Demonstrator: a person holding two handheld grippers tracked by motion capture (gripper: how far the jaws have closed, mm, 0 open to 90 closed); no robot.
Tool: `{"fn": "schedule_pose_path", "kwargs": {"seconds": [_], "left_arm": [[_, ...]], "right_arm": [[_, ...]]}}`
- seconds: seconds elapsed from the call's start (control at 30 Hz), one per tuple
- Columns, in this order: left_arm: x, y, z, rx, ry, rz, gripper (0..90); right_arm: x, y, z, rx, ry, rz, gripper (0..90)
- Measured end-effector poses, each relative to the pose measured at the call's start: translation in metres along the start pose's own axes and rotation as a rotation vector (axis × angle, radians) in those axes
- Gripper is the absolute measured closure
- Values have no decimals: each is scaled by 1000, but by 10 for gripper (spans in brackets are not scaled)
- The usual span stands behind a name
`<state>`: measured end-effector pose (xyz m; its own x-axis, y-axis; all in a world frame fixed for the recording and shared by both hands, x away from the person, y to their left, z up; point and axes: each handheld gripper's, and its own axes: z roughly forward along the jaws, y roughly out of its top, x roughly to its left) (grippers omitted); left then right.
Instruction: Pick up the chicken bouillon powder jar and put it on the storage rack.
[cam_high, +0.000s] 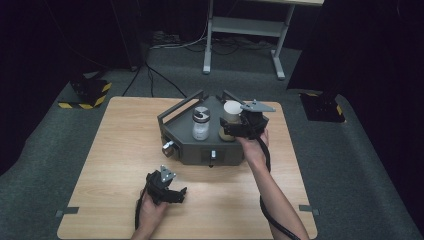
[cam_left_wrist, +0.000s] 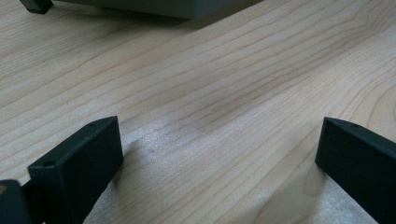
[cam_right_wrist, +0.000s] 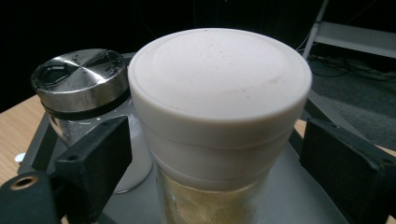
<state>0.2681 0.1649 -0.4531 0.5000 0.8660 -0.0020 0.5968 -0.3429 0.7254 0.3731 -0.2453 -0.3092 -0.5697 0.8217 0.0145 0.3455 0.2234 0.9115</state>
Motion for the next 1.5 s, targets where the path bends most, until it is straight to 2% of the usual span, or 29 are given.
{"fn": "schedule_pose_path", "kwargs": {"seconds": [0.13,0.33,0.57,0.87,1.27,1.5], "left_arm": [[0,0,0,0,0,0,8],[0,0,0,0,0,0,8],[0,0,0,0,0,0,8],[0,0,0,0,0,-1,9],[0,0,0,-1,0,-1,10],[0,0,0,-1,0,0,10]], "right_arm": [[-5,-4,-4,-18,20,7,66],[-1,-11,-12,-33,17,-26,66],[-3,-20,-20,-39,22,-23,66],[3,-34,-34,-8,1,-60,74],[9,-56,-60,10,-14,-59,91],[12,-69,-75,19,-25,-37,96]]}}
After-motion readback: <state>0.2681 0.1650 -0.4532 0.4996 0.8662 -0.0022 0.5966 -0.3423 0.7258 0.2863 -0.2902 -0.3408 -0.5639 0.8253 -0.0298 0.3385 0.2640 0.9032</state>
